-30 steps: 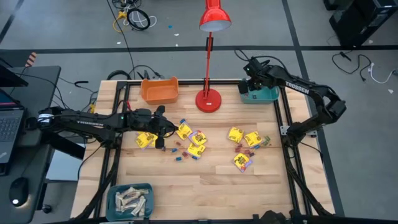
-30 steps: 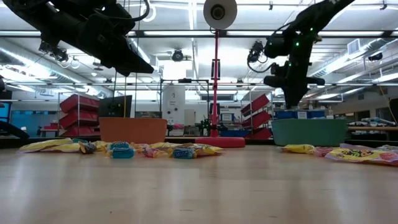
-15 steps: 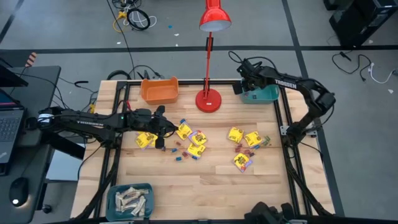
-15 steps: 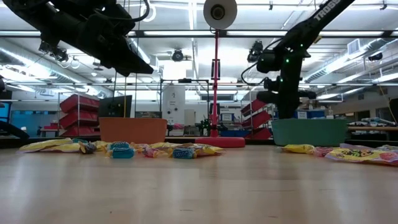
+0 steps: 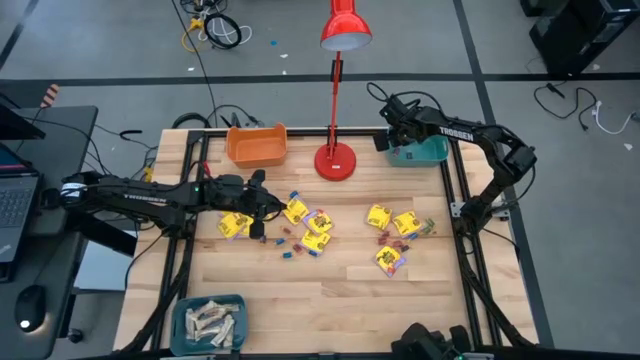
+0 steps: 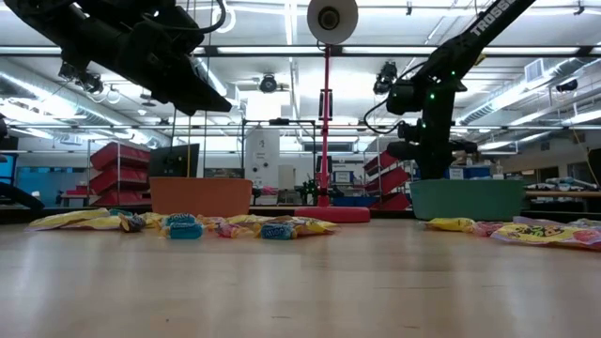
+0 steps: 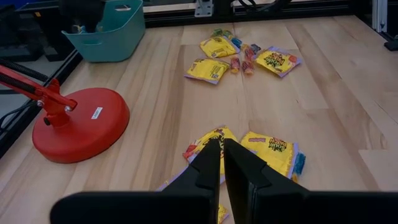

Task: Sort candy
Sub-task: Put the small blue candy into the green bin

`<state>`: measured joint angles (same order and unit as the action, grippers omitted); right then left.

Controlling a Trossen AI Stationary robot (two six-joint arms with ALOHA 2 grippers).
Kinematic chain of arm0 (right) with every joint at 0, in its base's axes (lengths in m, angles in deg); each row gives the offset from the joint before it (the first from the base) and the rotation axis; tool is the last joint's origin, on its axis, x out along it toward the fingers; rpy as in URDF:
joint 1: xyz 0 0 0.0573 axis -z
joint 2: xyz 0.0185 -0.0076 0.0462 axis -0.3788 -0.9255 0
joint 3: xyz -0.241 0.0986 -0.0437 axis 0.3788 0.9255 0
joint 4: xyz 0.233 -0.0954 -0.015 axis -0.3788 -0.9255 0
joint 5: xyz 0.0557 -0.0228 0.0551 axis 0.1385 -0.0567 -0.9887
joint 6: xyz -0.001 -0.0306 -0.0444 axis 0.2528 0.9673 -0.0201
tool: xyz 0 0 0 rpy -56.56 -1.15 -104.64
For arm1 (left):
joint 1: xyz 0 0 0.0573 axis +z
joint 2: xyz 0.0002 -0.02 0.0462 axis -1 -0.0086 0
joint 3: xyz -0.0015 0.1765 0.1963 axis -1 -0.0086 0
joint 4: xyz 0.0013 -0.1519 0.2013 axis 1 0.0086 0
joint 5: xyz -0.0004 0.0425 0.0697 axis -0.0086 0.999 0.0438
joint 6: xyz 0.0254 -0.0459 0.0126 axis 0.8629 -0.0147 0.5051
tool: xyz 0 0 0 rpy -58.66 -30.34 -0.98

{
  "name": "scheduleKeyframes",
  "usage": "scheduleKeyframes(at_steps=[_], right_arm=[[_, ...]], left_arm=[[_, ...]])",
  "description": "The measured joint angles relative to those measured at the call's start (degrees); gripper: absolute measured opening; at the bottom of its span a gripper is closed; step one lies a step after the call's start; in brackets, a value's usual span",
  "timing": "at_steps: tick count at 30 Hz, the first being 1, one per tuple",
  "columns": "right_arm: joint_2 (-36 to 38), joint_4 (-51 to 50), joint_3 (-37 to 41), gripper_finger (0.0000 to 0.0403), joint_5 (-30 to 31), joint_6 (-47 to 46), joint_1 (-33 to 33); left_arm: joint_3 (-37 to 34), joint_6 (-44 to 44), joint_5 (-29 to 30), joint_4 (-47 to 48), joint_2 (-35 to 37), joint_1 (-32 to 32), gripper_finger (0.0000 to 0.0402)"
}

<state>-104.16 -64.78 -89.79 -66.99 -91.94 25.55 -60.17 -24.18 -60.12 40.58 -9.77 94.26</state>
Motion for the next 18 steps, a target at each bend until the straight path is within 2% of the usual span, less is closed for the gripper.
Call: scheduleKeyframes(at_steps=[18], right_arm=[[0.0,-0.1,0.0,0.0061,-0.2,-0.4,-0.7]], left_arm=[[0.0,0.0,0.0,0.0,0.0,0.0,0.0023]])
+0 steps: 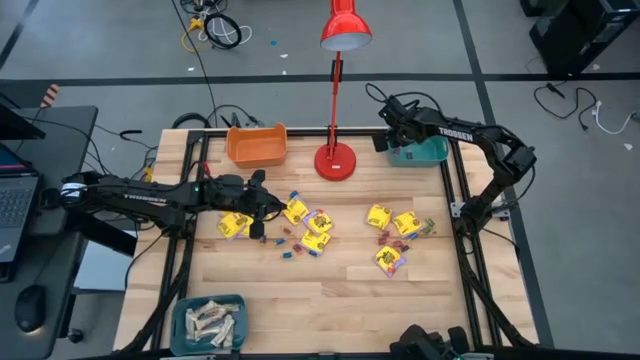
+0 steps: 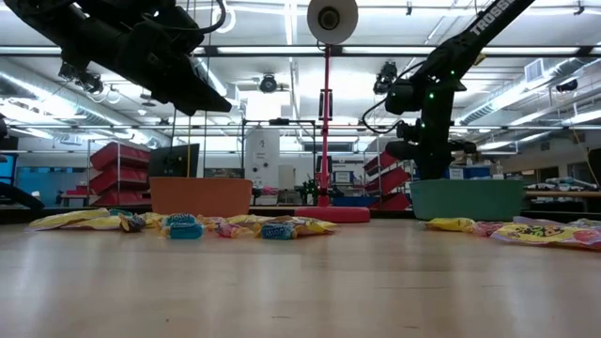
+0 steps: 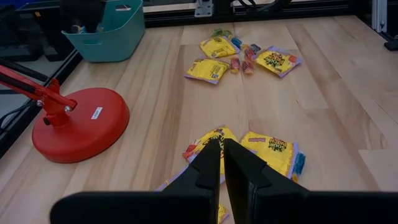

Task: Sort candy
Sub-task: Put the small blue candy into the green bin

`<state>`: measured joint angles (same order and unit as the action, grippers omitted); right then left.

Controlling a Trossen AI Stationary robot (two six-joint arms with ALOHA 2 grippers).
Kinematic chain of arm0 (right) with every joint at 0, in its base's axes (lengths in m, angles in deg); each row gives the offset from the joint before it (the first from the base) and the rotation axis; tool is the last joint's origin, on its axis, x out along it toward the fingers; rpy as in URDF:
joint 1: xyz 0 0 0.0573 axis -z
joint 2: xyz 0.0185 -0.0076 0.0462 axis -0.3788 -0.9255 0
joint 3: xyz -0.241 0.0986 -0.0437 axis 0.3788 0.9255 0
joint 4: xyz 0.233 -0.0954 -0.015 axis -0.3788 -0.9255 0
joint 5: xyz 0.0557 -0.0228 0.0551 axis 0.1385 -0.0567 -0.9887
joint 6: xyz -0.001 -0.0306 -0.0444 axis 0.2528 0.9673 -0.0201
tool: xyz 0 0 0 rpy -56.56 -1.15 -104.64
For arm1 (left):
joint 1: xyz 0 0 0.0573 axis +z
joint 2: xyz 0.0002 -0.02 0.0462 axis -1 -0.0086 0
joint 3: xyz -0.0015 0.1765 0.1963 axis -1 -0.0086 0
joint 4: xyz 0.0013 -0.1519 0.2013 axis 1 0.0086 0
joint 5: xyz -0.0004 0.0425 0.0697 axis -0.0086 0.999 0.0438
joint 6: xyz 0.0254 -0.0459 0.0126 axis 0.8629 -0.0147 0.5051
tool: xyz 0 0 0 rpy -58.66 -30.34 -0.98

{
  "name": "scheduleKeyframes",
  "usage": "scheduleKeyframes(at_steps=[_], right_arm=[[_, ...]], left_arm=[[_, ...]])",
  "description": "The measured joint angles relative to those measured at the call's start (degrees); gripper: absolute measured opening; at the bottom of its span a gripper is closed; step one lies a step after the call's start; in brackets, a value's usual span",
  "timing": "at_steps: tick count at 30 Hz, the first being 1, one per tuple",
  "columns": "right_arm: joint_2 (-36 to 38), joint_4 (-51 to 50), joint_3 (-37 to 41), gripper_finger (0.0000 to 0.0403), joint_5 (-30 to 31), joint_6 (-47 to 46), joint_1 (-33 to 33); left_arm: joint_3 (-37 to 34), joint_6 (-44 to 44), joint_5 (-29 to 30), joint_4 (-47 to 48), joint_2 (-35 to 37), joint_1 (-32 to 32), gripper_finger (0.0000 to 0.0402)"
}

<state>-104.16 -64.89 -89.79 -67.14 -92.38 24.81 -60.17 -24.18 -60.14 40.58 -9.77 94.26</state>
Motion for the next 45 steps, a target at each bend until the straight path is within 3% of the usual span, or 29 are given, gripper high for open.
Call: scheduleKeyframes(at_steps=[25,45], right_arm=[[0.0,-4.9,0.0,0.0061,-1.0,-3.2,0.0],[0.1,-0.3,4.1,0.0074,-1.1,-2.0,0.7]], left_arm=[[0.0,0.0,0.0,0.0,0.0,0.0,0.0023],[0.0,0.0,0.0,0.0,0.0,0.0,0.0023]])
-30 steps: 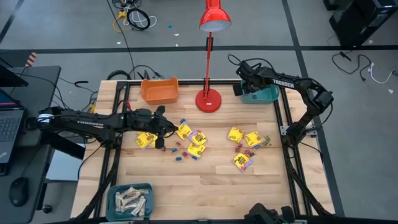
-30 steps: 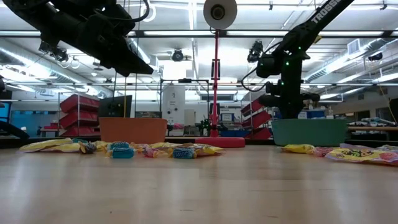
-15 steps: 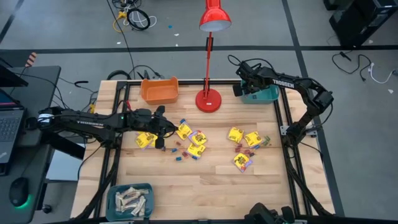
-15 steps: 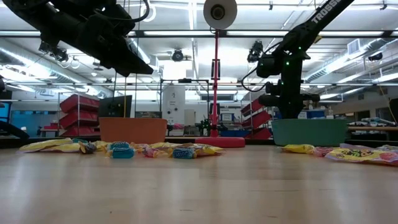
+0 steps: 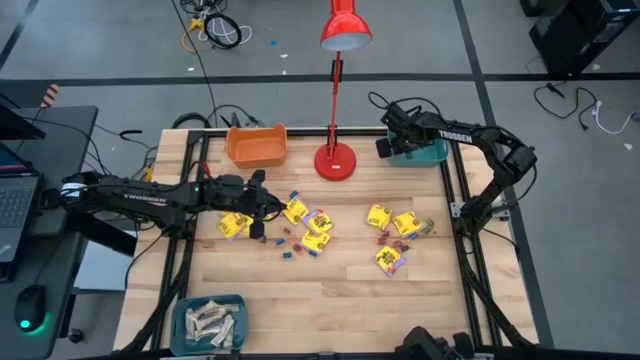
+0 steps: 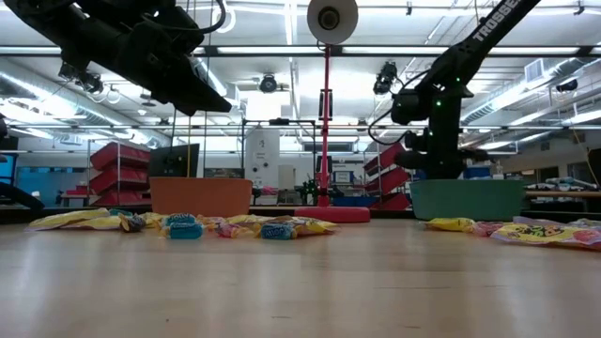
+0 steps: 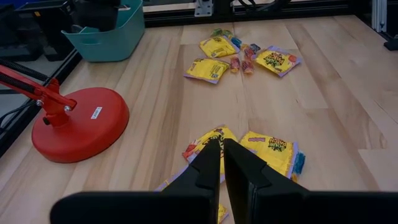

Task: Sort candy
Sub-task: Put the small blue candy into the green bin

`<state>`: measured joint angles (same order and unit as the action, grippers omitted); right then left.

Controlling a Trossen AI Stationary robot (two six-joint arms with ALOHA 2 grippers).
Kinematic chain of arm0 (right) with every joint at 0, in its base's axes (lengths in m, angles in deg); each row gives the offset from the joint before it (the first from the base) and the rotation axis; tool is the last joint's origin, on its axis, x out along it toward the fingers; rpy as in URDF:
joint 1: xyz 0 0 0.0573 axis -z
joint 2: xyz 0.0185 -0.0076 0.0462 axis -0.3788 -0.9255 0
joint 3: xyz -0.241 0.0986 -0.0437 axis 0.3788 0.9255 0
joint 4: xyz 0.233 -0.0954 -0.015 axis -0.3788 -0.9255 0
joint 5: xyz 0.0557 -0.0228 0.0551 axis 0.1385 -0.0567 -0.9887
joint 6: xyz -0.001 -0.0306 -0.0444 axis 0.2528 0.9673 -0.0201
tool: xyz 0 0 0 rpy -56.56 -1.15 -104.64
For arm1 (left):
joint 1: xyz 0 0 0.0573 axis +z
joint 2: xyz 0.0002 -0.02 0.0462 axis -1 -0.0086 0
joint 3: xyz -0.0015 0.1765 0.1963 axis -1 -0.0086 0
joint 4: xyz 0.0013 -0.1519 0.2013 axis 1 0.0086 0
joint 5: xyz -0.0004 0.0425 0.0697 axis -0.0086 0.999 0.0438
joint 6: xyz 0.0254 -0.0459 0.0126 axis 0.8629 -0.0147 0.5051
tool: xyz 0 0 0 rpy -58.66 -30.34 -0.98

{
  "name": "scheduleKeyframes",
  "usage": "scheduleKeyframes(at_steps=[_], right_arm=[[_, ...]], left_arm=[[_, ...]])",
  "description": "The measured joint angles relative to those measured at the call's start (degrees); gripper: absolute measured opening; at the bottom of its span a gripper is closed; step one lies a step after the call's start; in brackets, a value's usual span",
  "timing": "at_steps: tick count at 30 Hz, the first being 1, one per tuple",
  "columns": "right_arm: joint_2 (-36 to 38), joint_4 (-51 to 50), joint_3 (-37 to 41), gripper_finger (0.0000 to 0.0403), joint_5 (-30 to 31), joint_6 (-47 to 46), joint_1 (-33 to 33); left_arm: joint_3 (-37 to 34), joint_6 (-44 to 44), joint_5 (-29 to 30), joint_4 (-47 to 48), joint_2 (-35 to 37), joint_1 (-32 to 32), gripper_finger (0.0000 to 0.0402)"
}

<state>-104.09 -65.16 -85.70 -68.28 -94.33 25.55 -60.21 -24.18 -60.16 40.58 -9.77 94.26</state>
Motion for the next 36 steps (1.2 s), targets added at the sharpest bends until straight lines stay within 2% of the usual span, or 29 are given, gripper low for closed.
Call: scheduleKeyframes(at_steps=[14,22,26,30,36], right_arm=[[0.1,0.4,-0.4,0.0139,0.6,1.0,0.1],[3.1,-2.0,-6.0,0.0137,1.1,4.2,-3.1],[8.4,-1.9,-7.1,0.0138,1.2,6.7,-7.5],[14.3,-1.8,-7.1,0.0135,1.2,8.7,-14.2],[19.7,-1.6,-7.1,0.0135,1.6,11.7,-26.0]], left_arm=[[0.0,-1.2,-0.3,0.0,0.0,0.0,0.0023],[0.0,-7.9,-9.9,0.0,0.0,-2.9,0.0023],[0.1,-10.1,-10.8,1.9,0.0,-7.4,0.0023],[0.5,-13.5,-7.9,8.0,0.0,-11.8,0.0023],[0.5,-15.1,2.3,12.0,0.0,-16.6,0.0023]])
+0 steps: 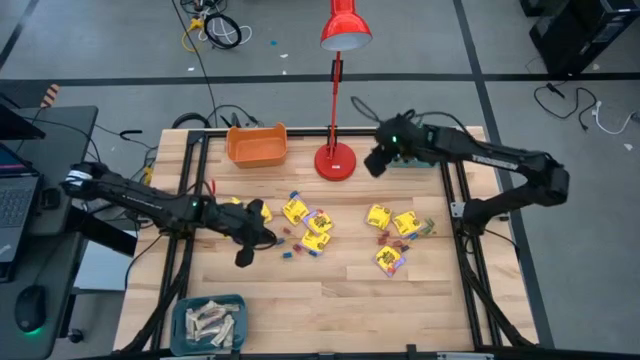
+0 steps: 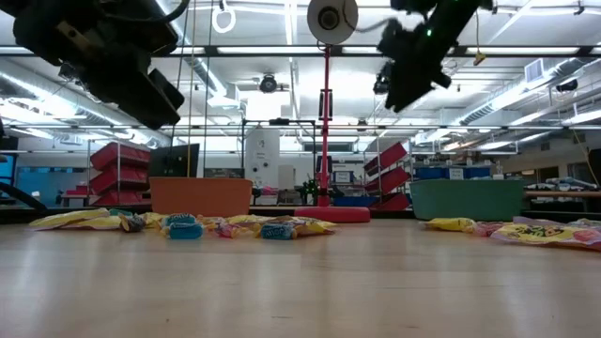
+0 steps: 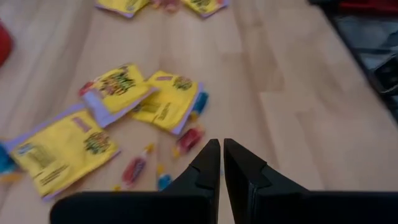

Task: Sort candy
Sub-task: Put the small blue candy into the green bin

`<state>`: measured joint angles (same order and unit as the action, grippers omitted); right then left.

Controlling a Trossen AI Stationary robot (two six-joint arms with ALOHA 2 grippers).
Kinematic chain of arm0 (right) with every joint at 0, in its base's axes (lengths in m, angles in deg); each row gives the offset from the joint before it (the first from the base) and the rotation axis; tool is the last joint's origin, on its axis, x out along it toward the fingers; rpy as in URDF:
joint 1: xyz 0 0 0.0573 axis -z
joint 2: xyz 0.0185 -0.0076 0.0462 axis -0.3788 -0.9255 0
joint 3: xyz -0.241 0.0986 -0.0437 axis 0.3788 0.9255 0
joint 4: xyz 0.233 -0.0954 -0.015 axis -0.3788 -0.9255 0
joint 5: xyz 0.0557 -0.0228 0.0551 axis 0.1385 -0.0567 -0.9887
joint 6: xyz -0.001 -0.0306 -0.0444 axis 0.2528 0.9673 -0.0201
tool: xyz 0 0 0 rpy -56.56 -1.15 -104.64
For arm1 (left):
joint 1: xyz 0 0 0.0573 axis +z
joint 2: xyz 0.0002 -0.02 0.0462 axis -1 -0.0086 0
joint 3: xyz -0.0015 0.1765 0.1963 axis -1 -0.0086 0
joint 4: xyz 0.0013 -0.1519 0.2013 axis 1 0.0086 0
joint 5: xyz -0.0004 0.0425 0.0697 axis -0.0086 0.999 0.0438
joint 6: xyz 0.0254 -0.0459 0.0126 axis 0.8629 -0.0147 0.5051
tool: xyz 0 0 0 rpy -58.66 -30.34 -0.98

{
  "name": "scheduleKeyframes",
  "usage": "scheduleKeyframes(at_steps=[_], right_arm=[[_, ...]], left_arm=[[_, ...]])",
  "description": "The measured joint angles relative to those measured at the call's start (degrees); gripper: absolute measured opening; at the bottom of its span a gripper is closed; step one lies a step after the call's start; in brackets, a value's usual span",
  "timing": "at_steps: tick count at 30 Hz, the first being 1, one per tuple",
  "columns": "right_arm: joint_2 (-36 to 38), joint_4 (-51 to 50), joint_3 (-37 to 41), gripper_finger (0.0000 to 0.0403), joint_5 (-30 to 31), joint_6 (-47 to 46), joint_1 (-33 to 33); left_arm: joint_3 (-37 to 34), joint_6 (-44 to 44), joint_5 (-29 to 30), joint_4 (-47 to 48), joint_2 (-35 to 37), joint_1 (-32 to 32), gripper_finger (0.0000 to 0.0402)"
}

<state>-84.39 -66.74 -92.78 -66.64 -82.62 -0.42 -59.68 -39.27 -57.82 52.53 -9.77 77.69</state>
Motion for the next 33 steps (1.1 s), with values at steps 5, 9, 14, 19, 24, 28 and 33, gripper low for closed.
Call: scheduleKeyframes(at_steps=[5,9,14,19,24,28,33], right_arm=[[1.0,0.9,0.8,0.0134,2.2,-0.4,-9.4],[1.0,2.2,2.5,0.0133,4.8,-1.7,-16.2],[1.0,6.6,5.6,0.0133,8.4,-2.2,-23.7],[1.0,13.3,9.3,0.0131,8.9,-4.3,-28.7],[0.9,18.4,12.7,0.0130,9.0,-6.8,-31.2],[0.9,20.8,14.8,0.0130,8.9,-8.9,-32.4],[0.9,25.8,17.4,0.0130,9.0,-9.8,-33.2]], left_arm=[[-0.3,-0.1,6.1,-0.8,-0.4,-2.2,0.0023],[-1.2,-0.8,8.8,-1.3,-1.8,-3.3,0.0023],[-1.8,-3.3,9.1,-1.9,-5.7,-3.8,0.0023],[-1.9,-5.6,9.1,-2.3,-10.0,-4.1,0.0028],[-1.9,-6.1,9.2,-2.3,-12.9,-4.1,0.0053],[-1.9,-7.5,10.1,-2.2,-14.3,-4.1,0.0087],[-1.9,-8.1,11.3,-2.9,-16.8,-4.1,0.0124]])
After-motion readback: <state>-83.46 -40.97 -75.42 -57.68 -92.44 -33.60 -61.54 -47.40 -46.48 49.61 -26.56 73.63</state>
